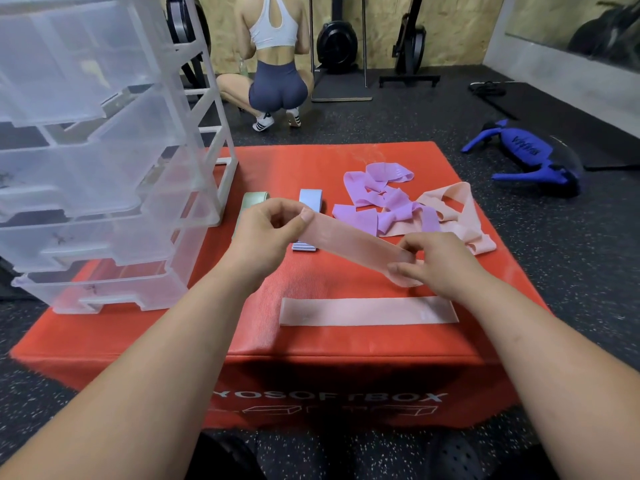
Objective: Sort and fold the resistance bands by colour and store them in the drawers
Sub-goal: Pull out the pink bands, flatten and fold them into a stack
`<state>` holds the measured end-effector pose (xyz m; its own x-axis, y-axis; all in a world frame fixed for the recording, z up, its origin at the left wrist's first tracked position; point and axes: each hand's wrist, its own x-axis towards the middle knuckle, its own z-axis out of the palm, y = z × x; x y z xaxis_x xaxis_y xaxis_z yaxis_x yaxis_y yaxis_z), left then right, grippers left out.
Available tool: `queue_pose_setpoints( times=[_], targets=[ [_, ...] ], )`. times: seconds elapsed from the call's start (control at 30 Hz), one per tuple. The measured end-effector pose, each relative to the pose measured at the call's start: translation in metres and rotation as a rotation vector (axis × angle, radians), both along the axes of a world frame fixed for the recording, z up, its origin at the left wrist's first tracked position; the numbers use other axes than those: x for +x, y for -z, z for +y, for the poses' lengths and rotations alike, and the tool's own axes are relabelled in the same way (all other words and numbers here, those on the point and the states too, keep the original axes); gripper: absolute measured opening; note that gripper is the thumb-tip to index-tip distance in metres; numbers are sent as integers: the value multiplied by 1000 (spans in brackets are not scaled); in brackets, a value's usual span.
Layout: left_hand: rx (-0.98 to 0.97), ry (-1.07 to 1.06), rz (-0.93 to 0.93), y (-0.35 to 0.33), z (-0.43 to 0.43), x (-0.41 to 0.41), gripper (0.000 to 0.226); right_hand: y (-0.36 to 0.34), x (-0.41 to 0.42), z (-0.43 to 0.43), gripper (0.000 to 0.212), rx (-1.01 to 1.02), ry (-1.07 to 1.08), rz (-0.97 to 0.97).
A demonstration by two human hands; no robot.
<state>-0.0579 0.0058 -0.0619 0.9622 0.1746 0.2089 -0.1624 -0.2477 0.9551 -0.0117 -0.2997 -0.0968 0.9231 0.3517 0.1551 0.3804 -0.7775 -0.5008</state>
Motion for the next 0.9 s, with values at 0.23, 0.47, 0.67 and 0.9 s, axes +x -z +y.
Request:
queue_pose_setpoints(
  times=[0.23,0.47,0.67,0.9],
  targets=[
    [-90,-111,-67,2,12,1,3,-4,-2,-27,13,-36,83,56],
    [-68,-143,-63,7,17,-9,3,-14,-14,-49,15,102,122,94],
    [-72,-158,36,15,22,-20,6,-22,-30,-52,24,474,154,277],
    [-120,-123,236,29,33,-34,11,-25,-48,-50,30,809,242,494]
  ],
)
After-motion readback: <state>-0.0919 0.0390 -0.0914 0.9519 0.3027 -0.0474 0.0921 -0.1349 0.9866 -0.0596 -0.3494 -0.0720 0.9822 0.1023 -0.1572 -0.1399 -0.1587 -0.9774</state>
